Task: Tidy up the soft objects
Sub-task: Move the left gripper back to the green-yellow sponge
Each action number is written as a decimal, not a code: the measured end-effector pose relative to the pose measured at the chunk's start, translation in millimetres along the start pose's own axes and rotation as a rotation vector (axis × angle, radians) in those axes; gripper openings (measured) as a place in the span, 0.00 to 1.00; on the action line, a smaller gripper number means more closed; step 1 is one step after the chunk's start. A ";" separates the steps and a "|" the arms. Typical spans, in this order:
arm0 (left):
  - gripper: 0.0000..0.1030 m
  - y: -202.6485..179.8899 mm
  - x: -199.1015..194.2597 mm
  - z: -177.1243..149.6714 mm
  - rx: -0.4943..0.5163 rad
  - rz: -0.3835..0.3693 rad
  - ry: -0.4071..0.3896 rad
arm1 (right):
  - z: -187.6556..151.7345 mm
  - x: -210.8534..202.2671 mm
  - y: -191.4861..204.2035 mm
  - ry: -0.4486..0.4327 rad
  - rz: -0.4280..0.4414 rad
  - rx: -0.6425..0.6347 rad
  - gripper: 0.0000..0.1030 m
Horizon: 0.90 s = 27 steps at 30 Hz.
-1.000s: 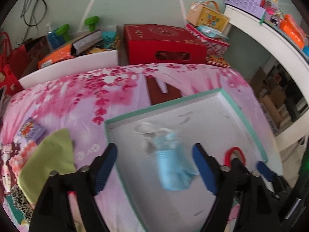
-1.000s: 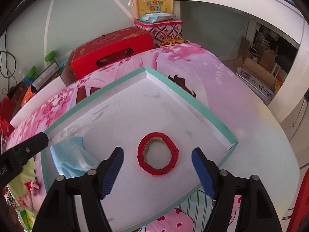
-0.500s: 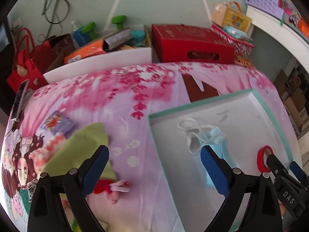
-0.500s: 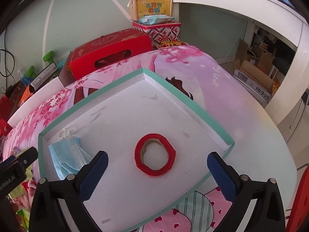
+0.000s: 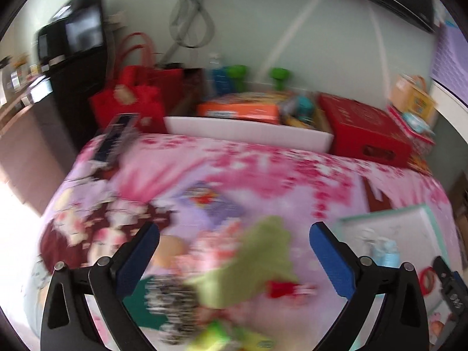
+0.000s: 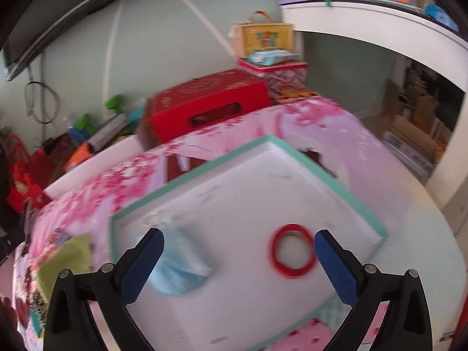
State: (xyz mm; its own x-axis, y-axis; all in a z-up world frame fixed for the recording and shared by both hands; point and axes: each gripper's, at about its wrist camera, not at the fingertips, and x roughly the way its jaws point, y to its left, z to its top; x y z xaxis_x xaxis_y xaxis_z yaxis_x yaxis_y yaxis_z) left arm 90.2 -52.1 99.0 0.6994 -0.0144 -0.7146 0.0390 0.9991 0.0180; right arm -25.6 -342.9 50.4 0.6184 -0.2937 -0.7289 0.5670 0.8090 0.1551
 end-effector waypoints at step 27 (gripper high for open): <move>0.99 143.0 31.3 -74.0 -0.189 0.135 0.255 | -74.7 -18.6 178.0 0.151 0.313 -0.394 1.00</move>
State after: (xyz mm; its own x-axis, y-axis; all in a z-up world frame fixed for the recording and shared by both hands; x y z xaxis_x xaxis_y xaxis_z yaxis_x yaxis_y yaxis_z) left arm 64.9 93.3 27.5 0.4871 0.1057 -0.8669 -0.1912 0.9815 0.0122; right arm 23.2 -155.4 41.8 0.6236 0.0459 -0.7804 0.1017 0.9850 0.1392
